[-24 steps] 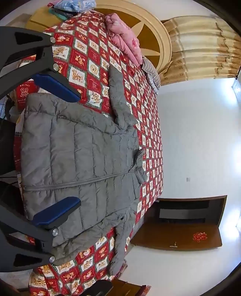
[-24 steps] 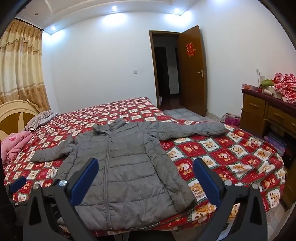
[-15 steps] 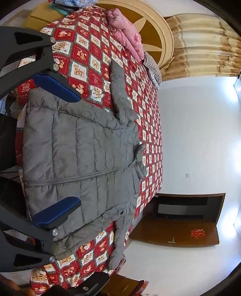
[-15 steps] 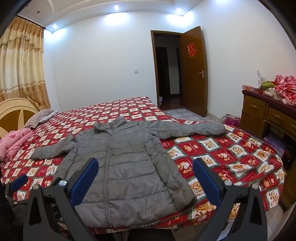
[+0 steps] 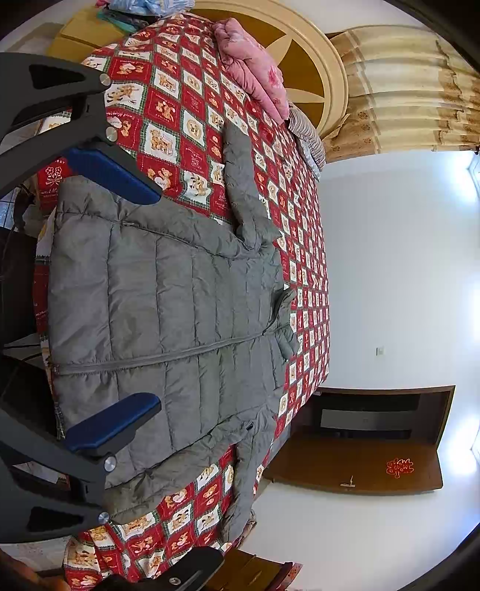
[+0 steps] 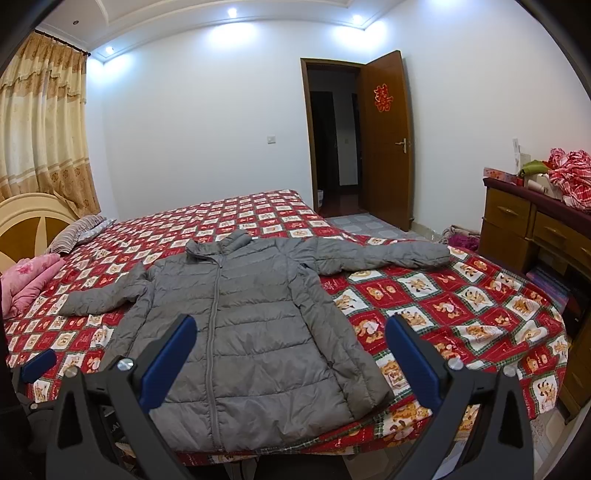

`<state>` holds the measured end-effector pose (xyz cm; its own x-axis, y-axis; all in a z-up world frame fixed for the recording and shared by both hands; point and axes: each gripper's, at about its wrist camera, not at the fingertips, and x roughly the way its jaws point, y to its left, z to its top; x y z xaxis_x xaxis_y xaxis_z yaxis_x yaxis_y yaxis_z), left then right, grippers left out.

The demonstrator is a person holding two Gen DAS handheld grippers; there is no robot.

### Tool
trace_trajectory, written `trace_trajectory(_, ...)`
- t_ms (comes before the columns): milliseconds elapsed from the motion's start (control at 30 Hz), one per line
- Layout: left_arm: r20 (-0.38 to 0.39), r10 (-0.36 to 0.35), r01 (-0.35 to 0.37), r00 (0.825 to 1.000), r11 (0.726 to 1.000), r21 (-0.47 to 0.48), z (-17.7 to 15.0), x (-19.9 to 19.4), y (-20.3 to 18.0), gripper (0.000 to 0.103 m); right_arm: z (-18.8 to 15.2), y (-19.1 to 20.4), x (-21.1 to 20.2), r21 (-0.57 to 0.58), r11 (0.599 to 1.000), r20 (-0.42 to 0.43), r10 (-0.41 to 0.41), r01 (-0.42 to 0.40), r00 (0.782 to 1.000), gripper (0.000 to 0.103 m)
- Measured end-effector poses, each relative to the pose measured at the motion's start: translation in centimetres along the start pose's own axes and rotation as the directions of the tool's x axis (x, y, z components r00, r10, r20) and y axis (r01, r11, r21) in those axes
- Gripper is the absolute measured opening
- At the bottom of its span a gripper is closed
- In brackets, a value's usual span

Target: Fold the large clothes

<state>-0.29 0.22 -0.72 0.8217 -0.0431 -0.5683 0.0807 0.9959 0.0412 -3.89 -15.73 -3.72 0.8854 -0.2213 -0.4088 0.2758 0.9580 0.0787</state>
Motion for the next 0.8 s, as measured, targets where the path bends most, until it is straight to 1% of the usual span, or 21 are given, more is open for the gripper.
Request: trace_trajectory(800,-0.005,0.009,-0.009,1.000,1.000,-0.004,-0.01,0.11,0.30,0.102,-0.15,0.09,-0.03,0.001,1.000,-0.005,0.005,-0.005,1.000,0.103)
